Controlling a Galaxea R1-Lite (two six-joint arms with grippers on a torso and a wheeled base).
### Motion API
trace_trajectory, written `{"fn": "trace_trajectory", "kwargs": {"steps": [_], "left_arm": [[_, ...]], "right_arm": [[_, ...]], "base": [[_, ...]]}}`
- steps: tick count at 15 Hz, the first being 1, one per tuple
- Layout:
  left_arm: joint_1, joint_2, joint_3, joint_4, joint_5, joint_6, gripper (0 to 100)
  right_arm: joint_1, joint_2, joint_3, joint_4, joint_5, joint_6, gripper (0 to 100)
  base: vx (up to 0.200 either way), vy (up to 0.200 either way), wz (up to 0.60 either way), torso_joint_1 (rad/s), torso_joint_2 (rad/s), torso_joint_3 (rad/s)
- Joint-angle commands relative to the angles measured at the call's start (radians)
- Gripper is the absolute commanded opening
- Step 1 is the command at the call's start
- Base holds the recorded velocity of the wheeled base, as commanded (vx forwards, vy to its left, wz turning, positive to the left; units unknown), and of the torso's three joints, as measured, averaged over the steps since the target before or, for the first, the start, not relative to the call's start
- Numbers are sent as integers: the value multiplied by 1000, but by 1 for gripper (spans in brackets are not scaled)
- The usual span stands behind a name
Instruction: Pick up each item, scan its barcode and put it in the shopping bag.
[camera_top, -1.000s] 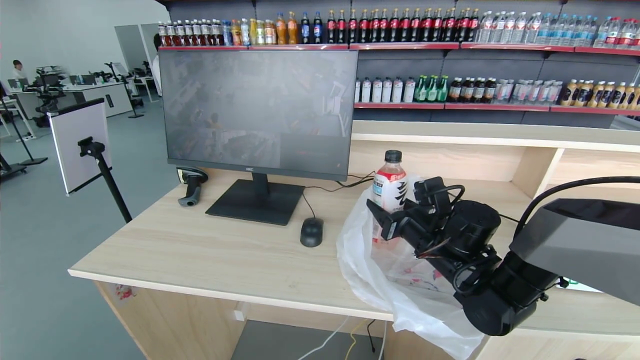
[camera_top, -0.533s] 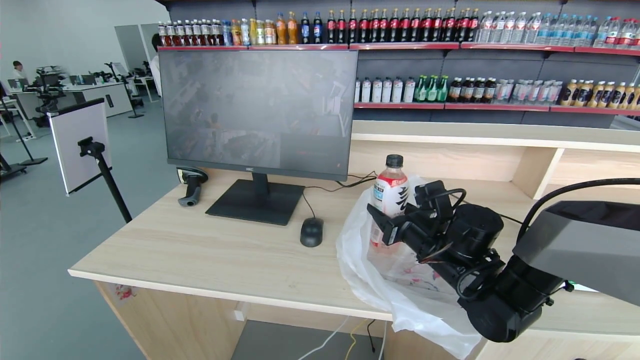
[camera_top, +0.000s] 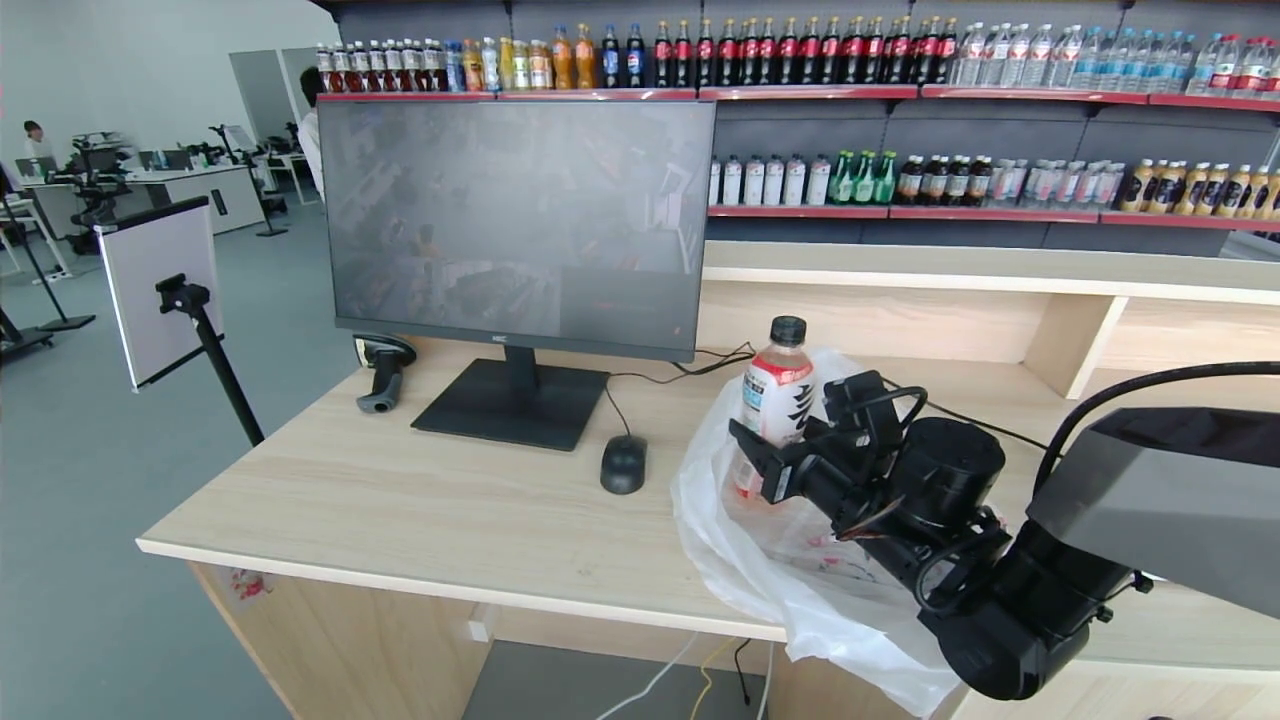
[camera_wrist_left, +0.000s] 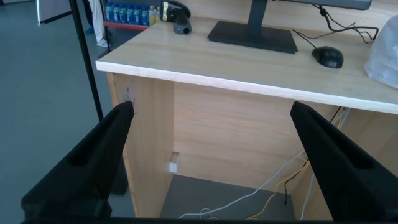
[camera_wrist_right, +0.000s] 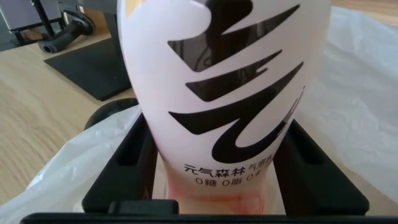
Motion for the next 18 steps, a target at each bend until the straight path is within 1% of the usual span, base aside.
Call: {"fn": "trace_trajectory", "kwargs": {"steps": [1,4,5,8,14,18], "left_arm": [[0,0,0,0,0,0,100],[-2,0,0,0,0,-2,100],[0,0,0,0,0,-2,100],[0,0,0,0,0,-2,100],[0,0,0,0,0,2,100],[0,0,0,0,0,0,100]], "right_arm": [[1,-3,2,-1,0,0,0],[-1,-6,8,-1,0,0,0],[-1,-11,10,-1,-1,2,100],[1,-47,19,-1,-1,5,100],[3,-224,129,-1,-1,6,100],[33,-359,269,-1,-1,13,100]], "base": [[0,0,0,0,0,0],[0,0,0,0,0,0],[0,0,0,0,0,0],[0,0,0,0,0,0],[0,0,0,0,0,0],[0,0,0,0,0,0]]}}
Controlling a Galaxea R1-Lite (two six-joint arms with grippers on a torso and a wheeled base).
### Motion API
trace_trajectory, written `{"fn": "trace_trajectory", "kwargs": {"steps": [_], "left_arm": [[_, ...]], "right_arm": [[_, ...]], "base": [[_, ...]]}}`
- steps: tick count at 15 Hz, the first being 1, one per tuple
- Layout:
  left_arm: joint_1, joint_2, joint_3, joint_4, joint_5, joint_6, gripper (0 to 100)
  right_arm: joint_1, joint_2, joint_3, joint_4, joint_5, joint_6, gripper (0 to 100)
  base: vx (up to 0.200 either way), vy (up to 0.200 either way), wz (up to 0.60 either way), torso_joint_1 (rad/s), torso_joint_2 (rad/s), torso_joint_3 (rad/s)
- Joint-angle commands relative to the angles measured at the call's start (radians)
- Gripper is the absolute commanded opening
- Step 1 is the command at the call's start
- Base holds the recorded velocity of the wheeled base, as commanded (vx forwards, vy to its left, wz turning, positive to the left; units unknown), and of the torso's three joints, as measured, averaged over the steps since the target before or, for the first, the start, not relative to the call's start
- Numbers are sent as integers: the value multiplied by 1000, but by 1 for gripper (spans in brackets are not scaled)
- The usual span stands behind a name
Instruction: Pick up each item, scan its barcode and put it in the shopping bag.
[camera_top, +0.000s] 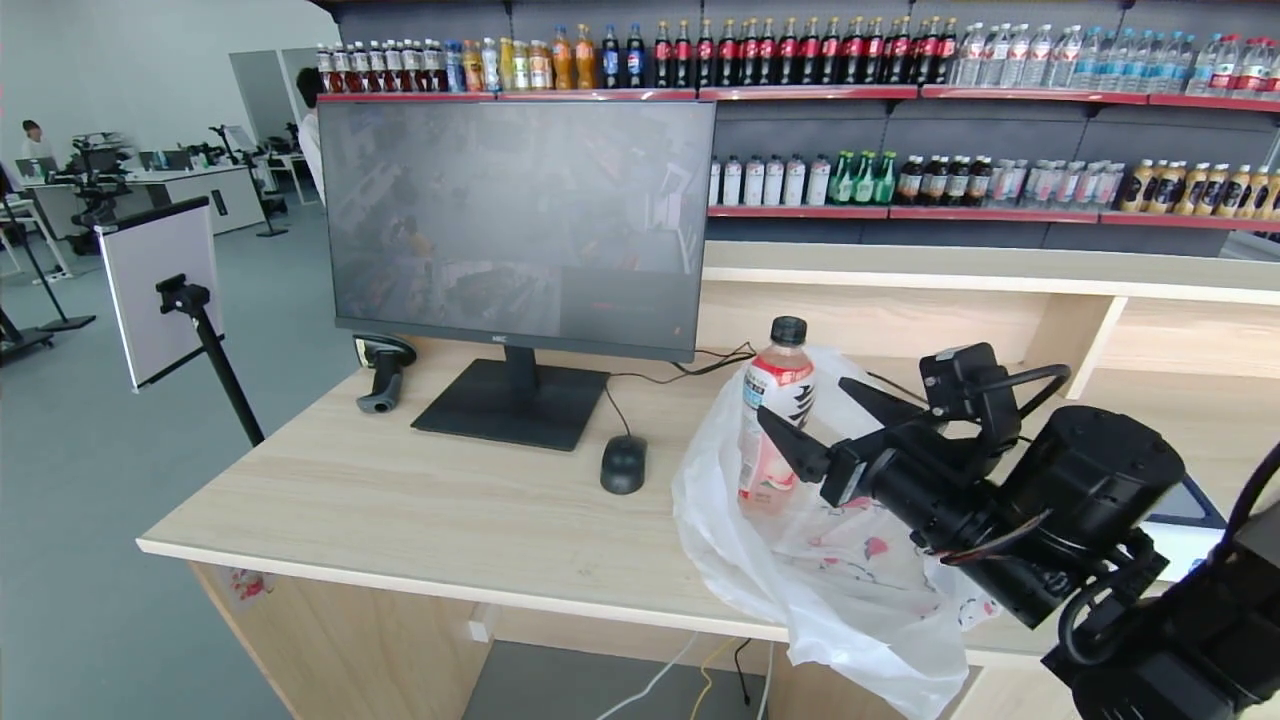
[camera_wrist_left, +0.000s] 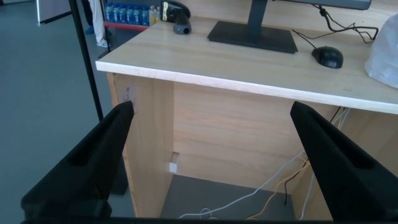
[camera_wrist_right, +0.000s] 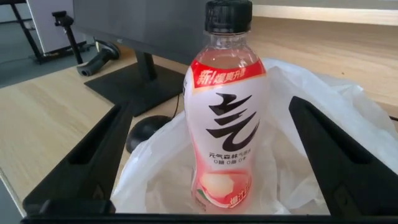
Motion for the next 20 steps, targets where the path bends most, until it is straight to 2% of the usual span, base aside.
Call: {"fn": "trace_trajectory", "kwargs": {"steps": [1,4,11,20], "left_arm": [[0,0,0,0,0,-1,100],[0,0,0,0,0,-1,100],[0,0,0,0,0,-1,100],[0,0,0,0,0,-1,100]], "right_arm": [[11,-91,62,-1,0,10,100],[9,-130,83,-1,0,13,100],[-18,-190,115,-1,0,11,100],[-6,-190,129,-1,0,10,100]], "base": [[0,0,0,0,0,0],[0,0,0,0,0,0],[0,0,-600,2,6,2],[0,0,0,0,0,0]]}}
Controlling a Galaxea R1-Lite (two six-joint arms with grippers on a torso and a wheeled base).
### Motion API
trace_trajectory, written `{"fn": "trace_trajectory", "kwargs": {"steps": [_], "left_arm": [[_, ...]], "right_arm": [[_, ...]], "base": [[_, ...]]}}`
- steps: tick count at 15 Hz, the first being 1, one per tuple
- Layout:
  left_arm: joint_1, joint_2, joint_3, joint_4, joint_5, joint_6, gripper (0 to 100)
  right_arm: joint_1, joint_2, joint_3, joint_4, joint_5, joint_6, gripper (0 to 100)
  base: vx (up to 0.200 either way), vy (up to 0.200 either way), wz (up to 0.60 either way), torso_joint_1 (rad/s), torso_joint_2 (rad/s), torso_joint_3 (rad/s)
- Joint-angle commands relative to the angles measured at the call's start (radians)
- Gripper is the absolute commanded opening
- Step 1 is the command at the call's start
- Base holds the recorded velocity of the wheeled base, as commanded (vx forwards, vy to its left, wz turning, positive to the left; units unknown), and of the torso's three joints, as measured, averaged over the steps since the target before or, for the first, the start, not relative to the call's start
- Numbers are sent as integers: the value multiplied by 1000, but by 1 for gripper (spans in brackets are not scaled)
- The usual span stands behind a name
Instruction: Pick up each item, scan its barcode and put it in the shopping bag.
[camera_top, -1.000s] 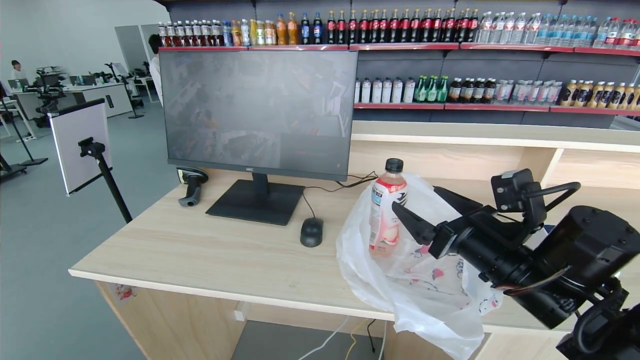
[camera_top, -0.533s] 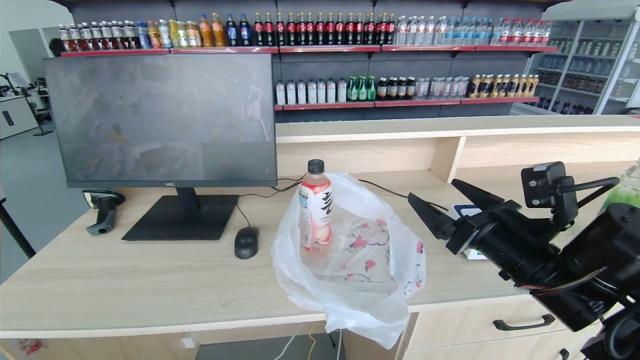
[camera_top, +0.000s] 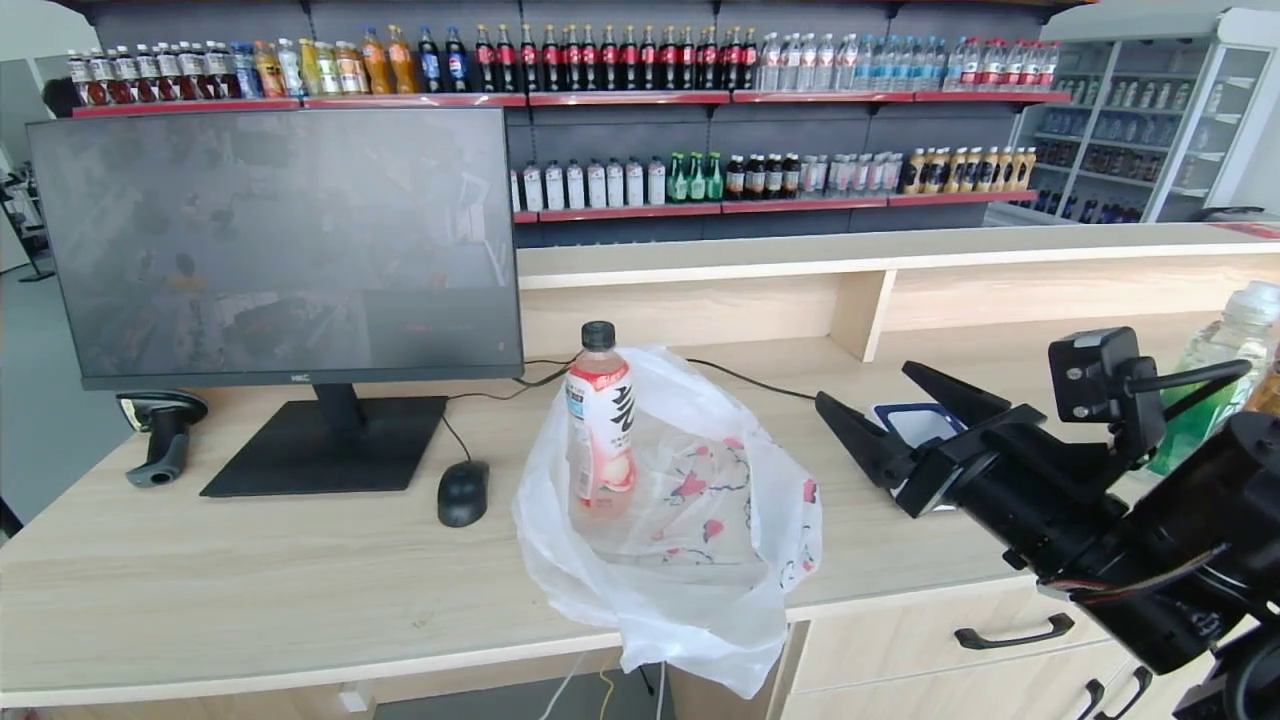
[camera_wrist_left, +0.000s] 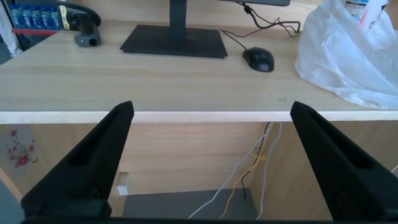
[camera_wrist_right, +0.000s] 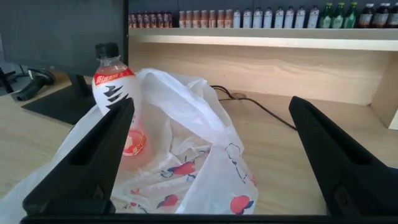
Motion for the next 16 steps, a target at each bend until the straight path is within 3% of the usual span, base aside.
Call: {"fn": "trace_trajectory", "kwargs": {"steps": [1,5,10,16], "left_arm": [[0,0,0,0,0,-1,100],[0,0,0,0,0,-1,100],[0,0,0,3,0,-2,100],[0,0,0,3,0,-5,100]], "right_arm": [[2,11,1,-2,0,0,100],[2,11,1,-2,0,0,100],[-1,12,2,-2,0,0,100],[-6,19,2,-2,0,0,100]], "base": [[0,0,0,0,0,0],[-150,0,0,7,4,2],[0,0,0,0,0,0],[0,-200,0,8,5,3]]}}
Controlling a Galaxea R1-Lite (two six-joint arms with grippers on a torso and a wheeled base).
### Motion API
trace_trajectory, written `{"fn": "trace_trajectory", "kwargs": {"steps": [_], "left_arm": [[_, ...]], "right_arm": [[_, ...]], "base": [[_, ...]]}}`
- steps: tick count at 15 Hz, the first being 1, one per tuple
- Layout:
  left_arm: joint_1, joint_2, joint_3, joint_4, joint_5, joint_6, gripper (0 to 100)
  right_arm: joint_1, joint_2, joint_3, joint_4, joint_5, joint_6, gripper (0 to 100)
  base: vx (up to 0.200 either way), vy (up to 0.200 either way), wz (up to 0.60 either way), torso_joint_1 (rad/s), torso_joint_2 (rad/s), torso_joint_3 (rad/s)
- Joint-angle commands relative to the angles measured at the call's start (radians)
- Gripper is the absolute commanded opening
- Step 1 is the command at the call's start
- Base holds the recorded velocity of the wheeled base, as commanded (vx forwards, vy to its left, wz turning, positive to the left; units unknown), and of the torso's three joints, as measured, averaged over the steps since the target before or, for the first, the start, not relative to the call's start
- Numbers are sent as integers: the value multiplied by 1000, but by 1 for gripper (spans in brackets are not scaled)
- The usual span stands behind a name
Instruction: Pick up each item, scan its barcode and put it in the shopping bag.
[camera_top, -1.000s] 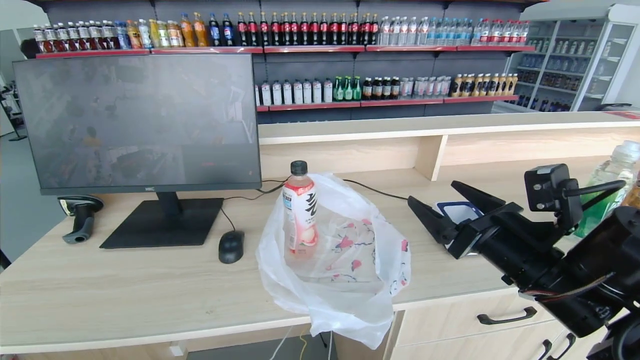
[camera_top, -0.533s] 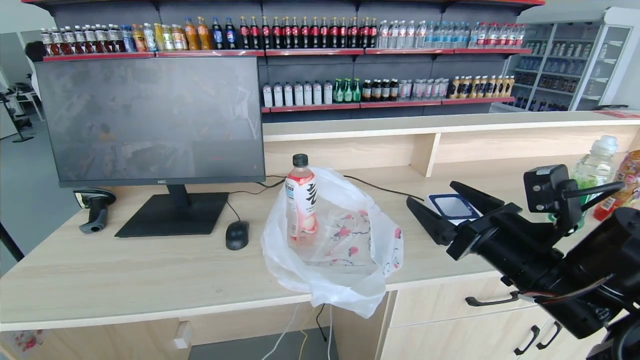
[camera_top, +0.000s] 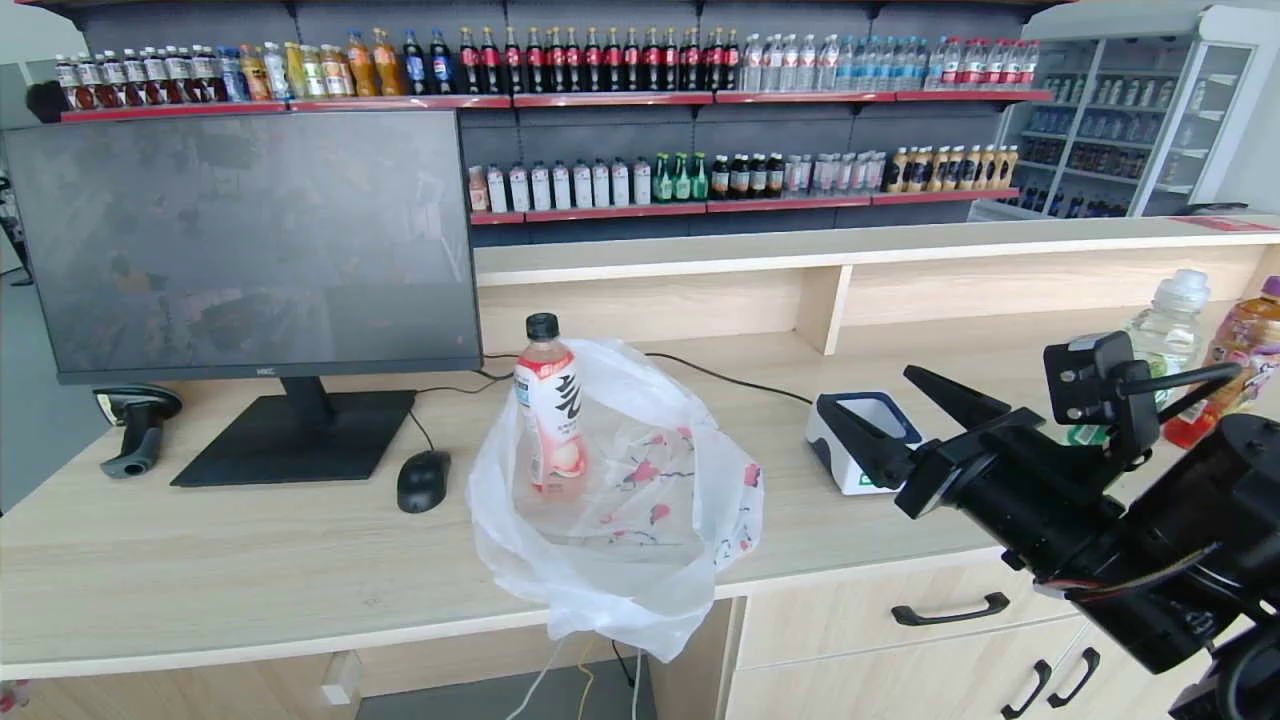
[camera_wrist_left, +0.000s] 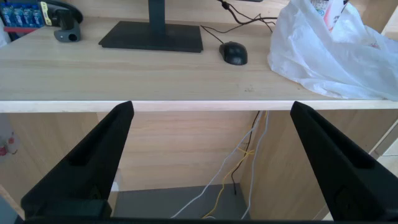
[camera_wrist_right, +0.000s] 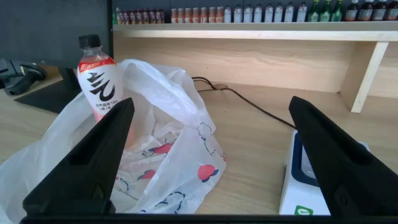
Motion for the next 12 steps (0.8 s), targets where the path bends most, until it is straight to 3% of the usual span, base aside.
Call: {"fn": "trace_trajectory", "kwargs": {"steps": [1,12], "left_arm": [[0,0,0,0,0,-1,100],[0,0,0,0,0,-2,100]], "right_arm": [[0,6,0,-1,0,0,100],[-1,9,-6,-1,0,0,100]], "base": [[0,-200,0,2,12,2],[0,-200,0,1,1,3]]}}
